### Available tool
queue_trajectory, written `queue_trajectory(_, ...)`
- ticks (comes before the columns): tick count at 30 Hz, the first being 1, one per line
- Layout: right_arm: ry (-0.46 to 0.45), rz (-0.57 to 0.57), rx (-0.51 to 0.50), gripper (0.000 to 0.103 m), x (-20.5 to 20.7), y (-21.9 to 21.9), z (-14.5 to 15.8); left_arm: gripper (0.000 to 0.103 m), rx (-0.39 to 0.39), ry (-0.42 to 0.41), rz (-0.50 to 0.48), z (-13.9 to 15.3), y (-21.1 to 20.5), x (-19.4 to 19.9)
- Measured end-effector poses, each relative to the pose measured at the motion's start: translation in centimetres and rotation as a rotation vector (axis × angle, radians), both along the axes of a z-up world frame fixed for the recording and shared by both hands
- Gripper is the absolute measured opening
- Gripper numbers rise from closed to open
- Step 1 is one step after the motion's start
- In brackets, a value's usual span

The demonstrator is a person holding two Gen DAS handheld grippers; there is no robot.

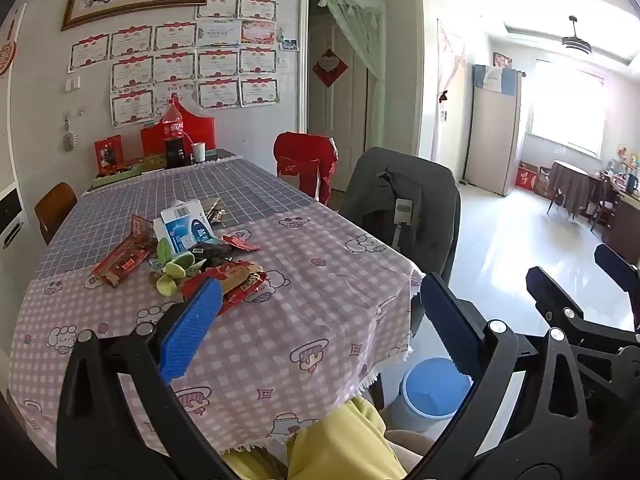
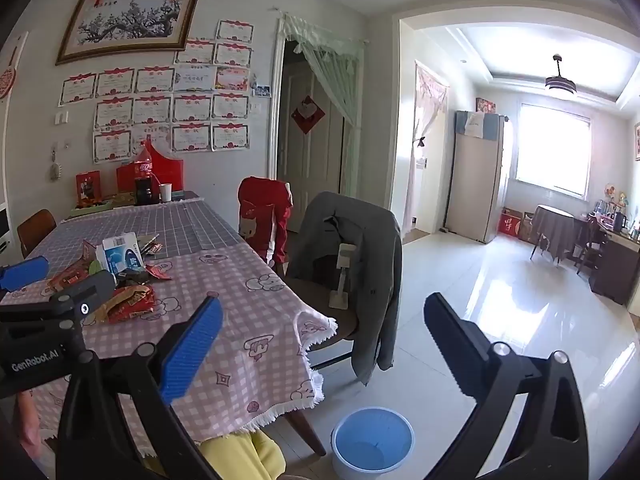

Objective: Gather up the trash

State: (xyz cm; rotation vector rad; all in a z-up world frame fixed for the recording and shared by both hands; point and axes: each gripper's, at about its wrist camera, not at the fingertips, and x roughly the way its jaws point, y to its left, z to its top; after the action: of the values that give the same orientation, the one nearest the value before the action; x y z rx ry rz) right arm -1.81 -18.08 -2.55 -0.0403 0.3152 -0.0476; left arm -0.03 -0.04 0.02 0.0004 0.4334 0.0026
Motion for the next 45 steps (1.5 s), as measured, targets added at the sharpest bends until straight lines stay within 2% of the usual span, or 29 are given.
queue_trajectory(8, 0.009, -0.003, -0.002, 0.099, 0.1, -0.4, -0.1, 0.097, 0.004, -0.002, 0.02, 0.0, -0.2, 0.5)
queue_trajectory(13, 0.021, -0.002, -0.007, 0.099, -0.1, -0.1, 0.5, 0.097, 0.0, -0.007, -0.005, -0.8, -0.8, 0.3)
queue_trajectory(16, 0.023, 0.0, -0.005, 0.099, 0.4, 0.3, -0.6, 0.097, -0.013, -0.005, -0.007, -0.3, 0.1, 0.0)
queue_trajectory(45, 0.065, 0.003, -0.005, 0.099, 0.9, 0.7, -1.5, 0.097, -0.02, 0.027, -0.018, -0.9, 0.3, 0.3)
